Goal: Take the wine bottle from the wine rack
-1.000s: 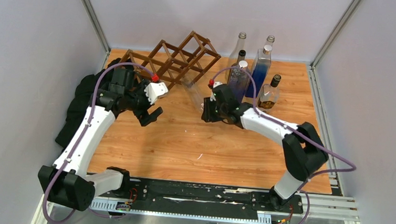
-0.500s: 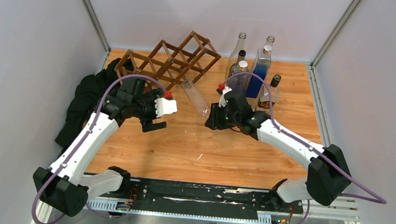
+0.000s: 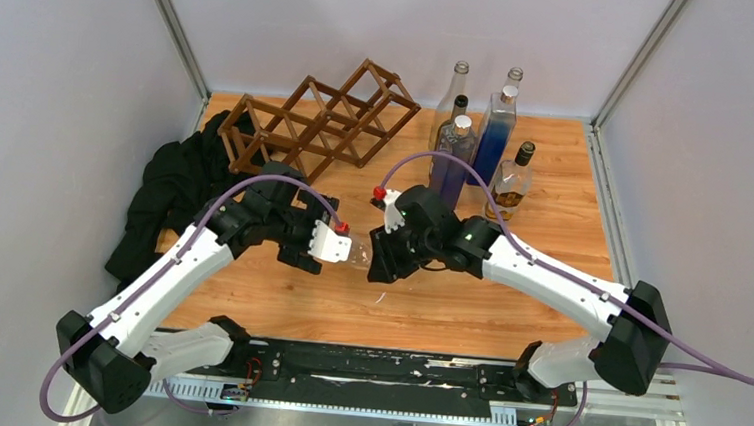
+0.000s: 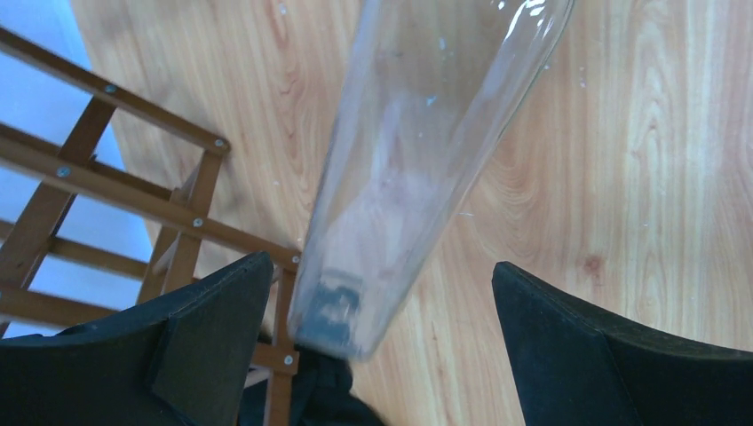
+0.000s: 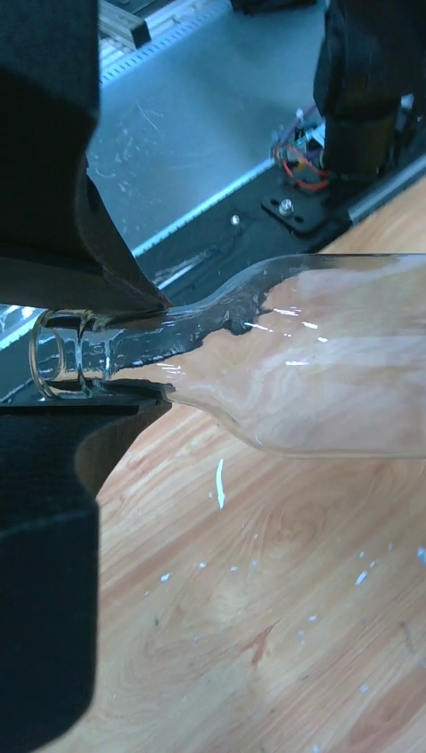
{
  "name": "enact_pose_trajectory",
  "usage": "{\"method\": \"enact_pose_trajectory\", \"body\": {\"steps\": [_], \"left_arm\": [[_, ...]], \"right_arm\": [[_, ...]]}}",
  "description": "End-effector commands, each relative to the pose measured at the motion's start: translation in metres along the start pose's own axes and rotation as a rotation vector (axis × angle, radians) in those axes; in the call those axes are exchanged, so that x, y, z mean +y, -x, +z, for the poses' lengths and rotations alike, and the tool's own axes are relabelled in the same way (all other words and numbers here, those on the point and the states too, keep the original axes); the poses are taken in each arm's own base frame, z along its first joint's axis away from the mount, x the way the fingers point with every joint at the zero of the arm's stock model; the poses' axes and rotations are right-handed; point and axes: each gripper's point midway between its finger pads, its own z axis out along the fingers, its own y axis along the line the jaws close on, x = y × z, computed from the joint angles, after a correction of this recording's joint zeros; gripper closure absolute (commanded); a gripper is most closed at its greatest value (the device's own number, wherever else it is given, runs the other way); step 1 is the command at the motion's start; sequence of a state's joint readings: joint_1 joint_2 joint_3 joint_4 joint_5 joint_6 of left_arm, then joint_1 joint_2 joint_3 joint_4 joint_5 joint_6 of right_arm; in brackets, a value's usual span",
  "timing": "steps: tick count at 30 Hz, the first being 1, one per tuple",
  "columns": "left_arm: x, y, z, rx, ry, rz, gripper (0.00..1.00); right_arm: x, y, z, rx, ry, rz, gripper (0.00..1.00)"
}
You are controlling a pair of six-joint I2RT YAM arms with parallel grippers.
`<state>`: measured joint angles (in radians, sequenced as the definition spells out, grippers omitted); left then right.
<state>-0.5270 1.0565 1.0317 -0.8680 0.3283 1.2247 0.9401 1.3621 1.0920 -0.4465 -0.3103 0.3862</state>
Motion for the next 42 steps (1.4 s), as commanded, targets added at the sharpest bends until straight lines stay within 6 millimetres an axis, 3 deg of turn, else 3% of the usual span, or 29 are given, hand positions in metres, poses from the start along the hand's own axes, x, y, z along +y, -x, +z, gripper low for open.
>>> {"method": "enact_pose_trajectory", "body": {"steps": [1,7,10,13,16,17,20,23,26,29,34,42], "left_arm": [[-0.012,0.003,0.005,-0.012,-0.025,0.046,0.00],[-0.020,-0.003,0.004,0.002,-0.024,0.081,0.05],[-0.019,-0.004,0.002,0.007,-0.017,0.101,0.28],[-0.018,-0.002,0.001,0.001,-0.011,0.114,0.58],[-0.017,0.003,-0.002,-0.022,0.004,0.104,0.96],[-0.015,0.005,-0.003,-0.031,0.019,0.080,1.00],[-0.004,0.015,-0.007,-0.073,0.079,-0.013,1.00],[0.002,0.033,-0.012,-0.149,0.097,-0.153,1.00],[0.005,0.053,-0.018,-0.230,0.071,-0.277,1.00],[0.004,0.077,-0.024,-0.323,0.007,-0.407,1.00],[0.002,0.110,-0.037,-0.439,-0.100,-0.552,1.00],[-0.019,0.144,-0.052,-0.562,-0.319,-0.685,1.00]], "right_arm": [[0.049,0.031,-0.030,-0.092,0.134,-0.099,1.00],[0.075,0.037,-0.037,-0.087,0.216,-0.132,1.00],[0.081,0.037,-0.037,-0.075,0.239,-0.142,1.00],[0.080,0.037,-0.037,-0.079,0.231,-0.143,0.97],[0.073,0.040,-0.040,-0.103,0.190,-0.138,0.55],[0.069,0.041,-0.042,-0.118,0.169,-0.129,0.41],[0.058,0.046,-0.050,-0.181,0.122,-0.103,0.22],[0.053,0.056,-0.066,-0.290,0.113,-0.073,0.15],[0.049,0.065,-0.076,-0.408,0.121,-0.044,0.13],[0.058,0.073,-0.091,-0.512,0.183,-0.054,0.11],[0.063,0.078,-0.088,-0.531,0.214,-0.057,0.10],[0.096,0.121,-0.094,-0.675,0.370,-0.104,0.10]]}}
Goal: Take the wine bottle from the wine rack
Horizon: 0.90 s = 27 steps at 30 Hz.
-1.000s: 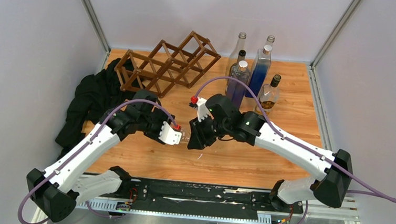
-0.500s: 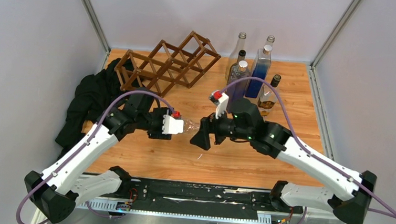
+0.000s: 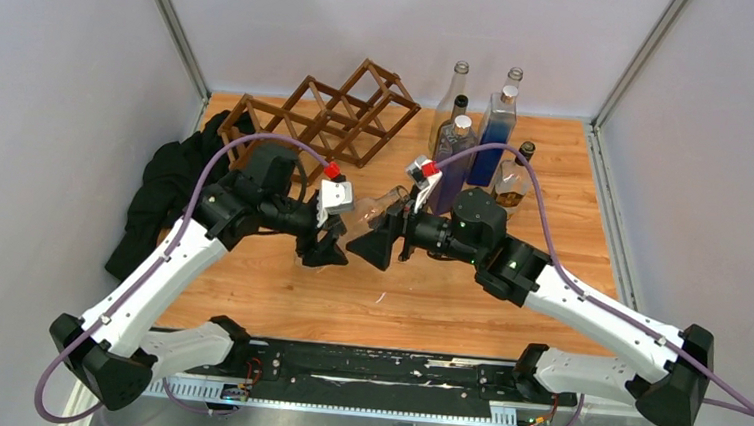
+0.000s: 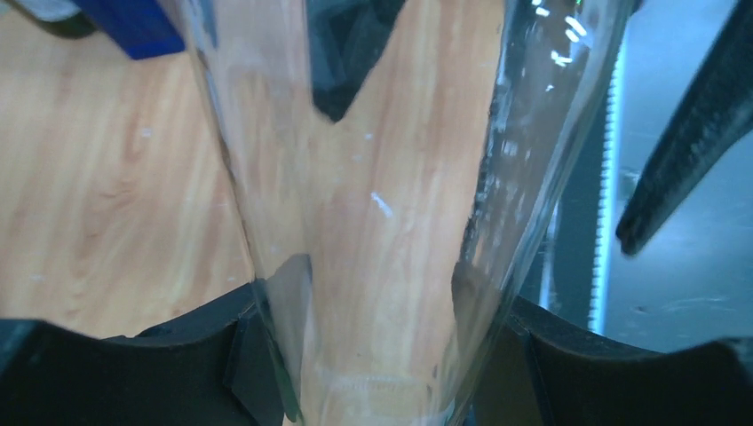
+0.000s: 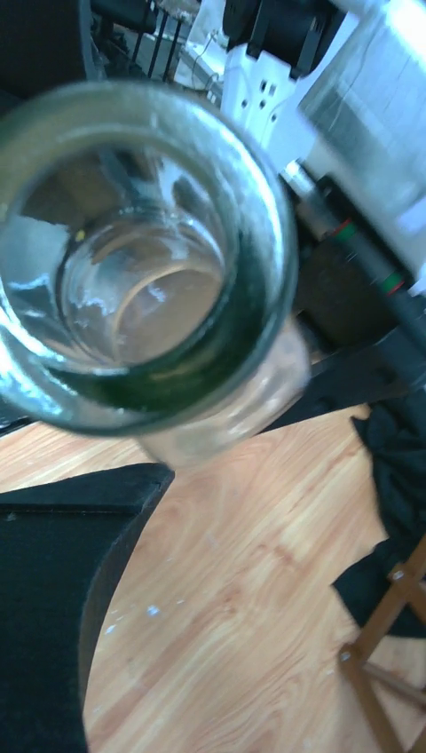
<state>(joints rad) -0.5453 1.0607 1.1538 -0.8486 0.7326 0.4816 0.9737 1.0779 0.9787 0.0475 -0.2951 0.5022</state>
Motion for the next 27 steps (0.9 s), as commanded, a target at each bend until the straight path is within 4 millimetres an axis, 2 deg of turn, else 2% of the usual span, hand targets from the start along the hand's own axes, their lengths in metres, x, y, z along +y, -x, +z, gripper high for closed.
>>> {"method": "enact_pose_trajectory", "body": {"steps": [1,5,6,7,8,9,10,11,13,14,17,21,22,27], "left_arm": [[-0.035,0.035,-0.005,-0.118,-0.185,-0.072,1.00],[-0.042,0.042,-0.007,-0.134,-0.224,-0.105,1.00],[-0.042,0.043,-0.008,-0.135,-0.225,-0.107,0.98],[-0.042,0.045,-0.009,-0.135,-0.220,-0.105,0.95],[-0.041,0.045,-0.009,-0.133,-0.216,-0.105,0.88],[-0.040,0.044,-0.010,-0.126,-0.204,-0.106,0.75],[-0.036,0.042,-0.010,-0.112,-0.175,-0.112,0.55],[-0.033,0.039,-0.010,-0.098,-0.155,-0.122,0.37],[-0.023,0.026,-0.008,-0.047,-0.100,-0.151,0.05],[-0.017,0.018,-0.008,-0.018,-0.076,-0.169,0.01],[0.012,-0.009,-0.010,0.038,0.013,-0.253,0.00],[0.060,-0.041,-0.026,0.105,0.199,-0.311,0.00],[0.072,-0.049,-0.031,0.130,0.255,-0.325,0.00],[0.111,-0.078,-0.054,0.169,0.438,-0.388,0.00]], "right_arm": [[0.020,0.031,0.014,-0.118,0.118,-0.007,0.11],[0.026,0.030,0.025,-0.108,0.175,0.005,0.30],[0.024,0.026,0.026,-0.092,0.168,0.005,0.37],[0.021,0.023,0.027,-0.079,0.155,0.002,0.49],[0.017,0.020,0.027,-0.065,0.132,0.004,0.56],[0.012,0.018,0.025,-0.058,0.106,-0.010,0.70],[0.006,0.017,0.023,-0.046,0.067,-0.020,0.90],[-0.001,0.018,0.021,-0.046,0.029,-0.047,0.98],[-0.021,0.022,0.016,-0.032,-0.089,-0.101,1.00],[-0.032,0.024,0.013,-0.024,-0.150,-0.128,1.00],[-0.072,0.034,0.006,-0.001,-0.323,-0.189,1.00],[-0.124,0.048,0.006,0.003,-0.470,-0.239,1.00],[-0.141,0.056,0.004,-0.012,-0.530,-0.245,1.00],[-0.206,0.066,0.021,-0.010,-0.676,-0.235,1.00]]}}
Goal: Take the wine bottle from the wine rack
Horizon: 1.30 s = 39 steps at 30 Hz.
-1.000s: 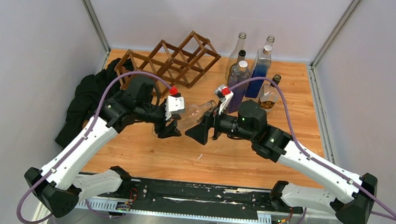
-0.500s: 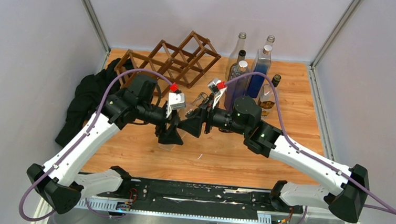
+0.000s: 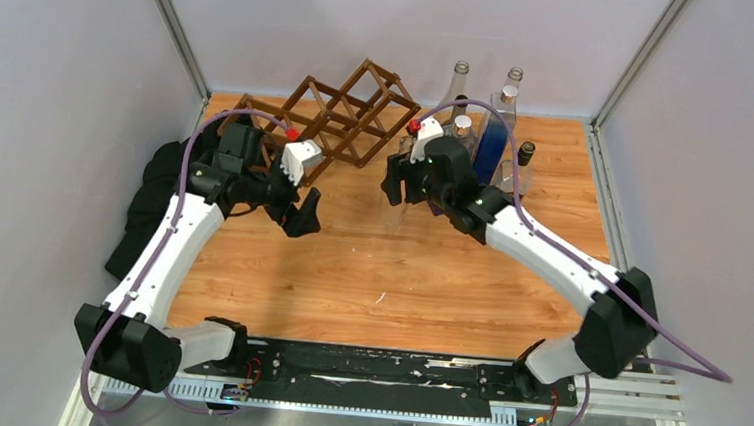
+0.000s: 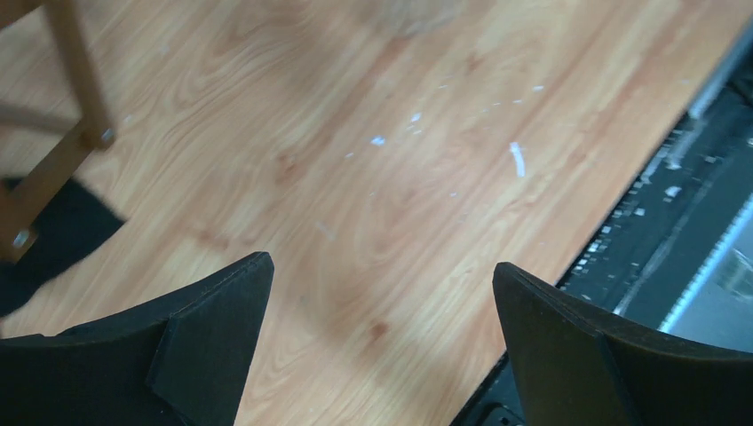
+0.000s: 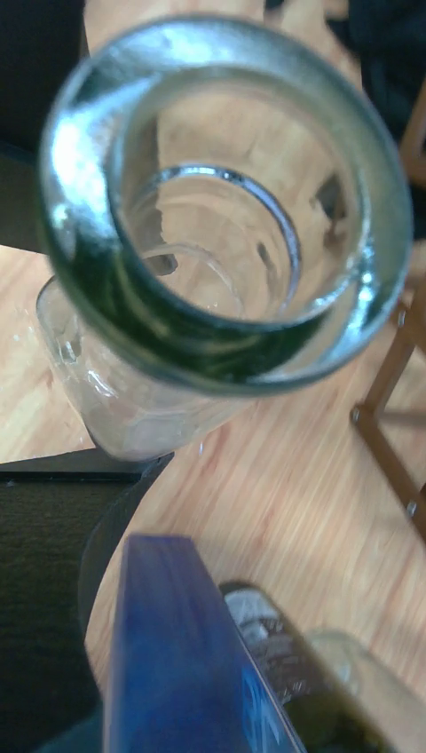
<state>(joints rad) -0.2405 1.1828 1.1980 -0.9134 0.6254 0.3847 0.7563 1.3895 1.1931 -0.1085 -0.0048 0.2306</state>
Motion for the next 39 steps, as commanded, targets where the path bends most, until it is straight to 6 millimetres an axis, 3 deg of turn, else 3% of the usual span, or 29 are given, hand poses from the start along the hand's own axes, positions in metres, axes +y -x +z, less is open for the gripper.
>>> {"method": "enact_pose_trajectory", "body": {"steps": [1,4,10,16,17,19,24,27,33,39], "left_arm": [[0.043,-0.019,-0.004,0.029,0.173,-0.045,0.00],[0.058,-0.031,-0.001,0.033,0.241,-0.071,0.00],[0.079,-0.033,-0.003,-0.024,0.367,-0.057,0.00],[0.092,-0.036,-0.006,-0.031,0.446,-0.057,0.00],[0.093,-0.036,-0.006,-0.035,0.452,-0.058,0.00],[0.096,-0.036,-0.006,-0.046,0.461,-0.065,0.00],[0.105,-0.033,-0.007,-0.068,0.503,-0.058,0.00],[0.111,-0.032,-0.009,-0.072,0.535,-0.055,0.00],[0.115,-0.025,-0.015,-0.101,0.573,-0.055,0.00],[0.117,-0.015,-0.025,-0.129,0.603,-0.051,0.00]], "right_arm": [[-0.044,0.028,0.028,-0.067,-0.167,-0.032,1.00],[-0.067,0.018,0.055,-0.050,-0.238,0.003,1.00],[-0.081,0.014,0.096,-0.039,-0.295,-0.005,1.00],[-0.099,-0.004,0.114,-0.018,-0.380,0.010,1.00],[-0.101,-0.006,0.114,-0.016,-0.385,0.012,0.98],[-0.102,-0.011,0.115,-0.007,-0.389,0.019,0.81],[-0.095,-0.003,0.105,-0.012,-0.367,0.031,0.25],[-0.088,0.013,0.095,-0.037,-0.343,0.030,0.09],[-0.077,0.042,0.062,-0.066,-0.320,0.030,0.05],[-0.060,0.073,0.014,-0.126,-0.276,0.034,0.04]]}}
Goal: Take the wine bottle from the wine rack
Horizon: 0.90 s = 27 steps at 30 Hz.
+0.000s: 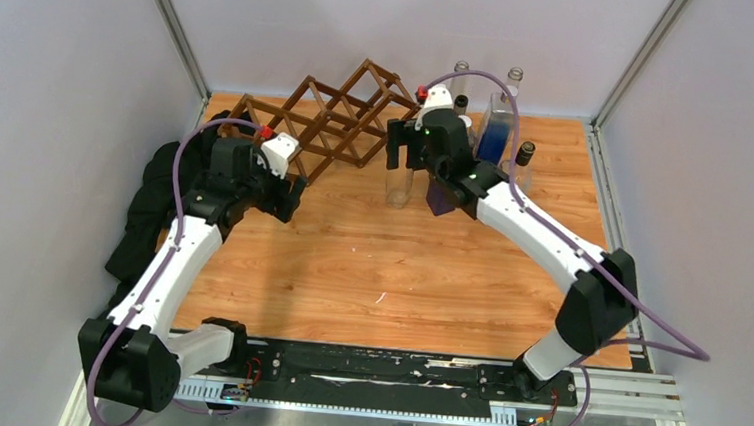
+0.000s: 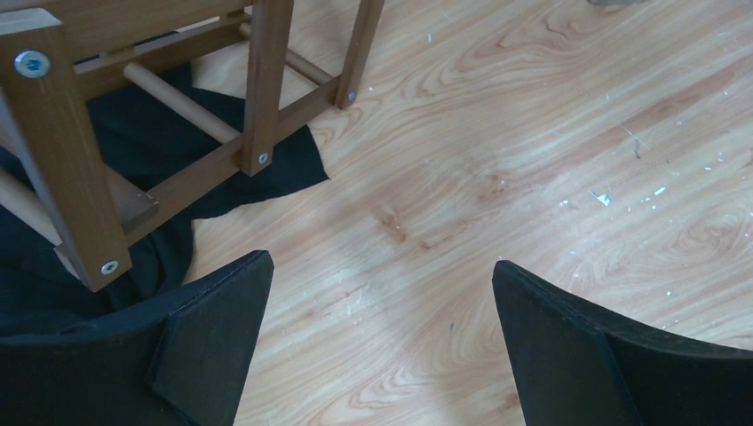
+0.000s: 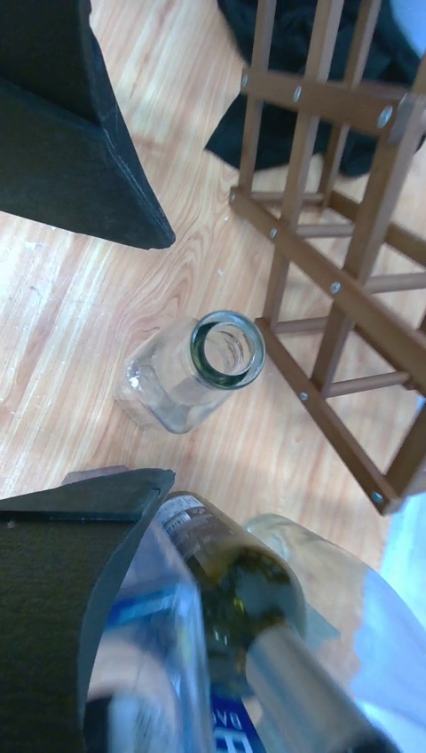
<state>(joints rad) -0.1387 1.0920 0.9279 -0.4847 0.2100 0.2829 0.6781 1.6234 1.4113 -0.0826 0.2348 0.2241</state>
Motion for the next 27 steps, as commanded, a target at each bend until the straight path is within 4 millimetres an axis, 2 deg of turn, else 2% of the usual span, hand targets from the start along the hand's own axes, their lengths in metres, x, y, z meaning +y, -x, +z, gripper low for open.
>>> {"method": "enact_pose_trajectory", "body": {"steps": [1,4,7,8,9,12,15,17,20,22,23,27], "left_arm": [[0.013,0.018,-0.009,-0.064,0.059,-0.002,0.00],[0.015,0.024,-0.013,-0.089,0.073,-0.006,0.00],[0.014,0.017,-0.008,-0.095,0.075,-0.025,0.00],[0.014,0.013,-0.005,-0.094,0.084,-0.039,0.00],[0.016,0.011,0.000,-0.106,0.097,-0.052,0.00],[0.017,-0.005,0.015,-0.129,0.121,-0.060,0.00],[0.016,-0.029,0.034,-0.131,0.137,-0.060,0.00],[0.018,-0.036,0.044,-0.147,0.151,-0.064,0.00],[0.018,-0.039,0.053,-0.195,0.161,-0.089,0.00],[0.018,-0.039,0.058,-0.229,0.163,-0.104,0.00],[0.020,-0.035,0.059,-0.263,0.175,-0.109,0.00],[0.024,-0.043,0.067,-0.306,0.215,-0.114,0.00]], "right_arm": [[0.002,0.036,-0.043,-0.051,0.031,0.018,0.03],[-0.006,0.050,-0.082,-0.086,0.036,0.034,0.03],[-0.035,0.045,-0.120,-0.147,-0.044,0.048,0.02],[-0.051,0.038,-0.131,-0.162,-0.105,0.057,0.02],[-0.074,0.019,-0.139,-0.160,-0.199,0.064,0.01],[-0.141,-0.014,-0.170,-0.231,-0.481,0.109,0.00],[-0.187,-0.041,-0.198,-0.301,-0.654,0.158,0.00],[-0.213,-0.064,-0.211,-0.313,-0.763,0.175,0.00],[-0.236,-0.091,-0.220,-0.347,-0.855,0.234,0.00],[-0.255,-0.117,-0.225,-0.337,-0.939,0.271,0.00],[-0.261,-0.126,-0.226,-0.332,-0.965,0.281,0.00],[-0.275,-0.156,-0.220,-0.296,-1.024,0.291,0.00]]}}
